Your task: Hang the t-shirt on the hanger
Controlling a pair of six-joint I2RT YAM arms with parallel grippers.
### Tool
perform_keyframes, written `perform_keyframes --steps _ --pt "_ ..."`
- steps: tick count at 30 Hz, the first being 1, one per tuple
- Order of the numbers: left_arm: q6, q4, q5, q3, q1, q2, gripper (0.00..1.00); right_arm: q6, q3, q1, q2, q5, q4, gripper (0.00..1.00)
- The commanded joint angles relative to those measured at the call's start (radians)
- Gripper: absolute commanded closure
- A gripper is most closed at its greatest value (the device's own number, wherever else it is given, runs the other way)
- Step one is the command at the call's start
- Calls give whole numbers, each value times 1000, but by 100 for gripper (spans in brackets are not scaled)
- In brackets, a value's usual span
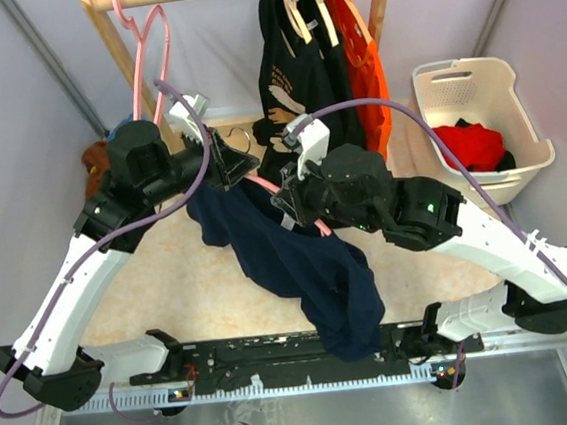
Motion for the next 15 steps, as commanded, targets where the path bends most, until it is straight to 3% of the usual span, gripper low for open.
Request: perform_keyframes --steps 1,2,8,10,12,15 --pt "5 26 -10 9 -2 15 92 5 77 -2 -3 10 130 100" --pt "6 22 -12 13 -2 19 99 7 78 -2 0 12 129 100" --pt "45 12 -43 51 -3 33 100 11 108 -2 25 21 99 100" --pt "72 8 -60 76 -2 38 100 11 135 -2 34 21 76 91" --pt "101 0 -83 108 -3 47 100 10 165 -2 42 21 48 73" --pt "142 -2 -92 167 -3 58 100 15 217 -2 51 27 -9 59"
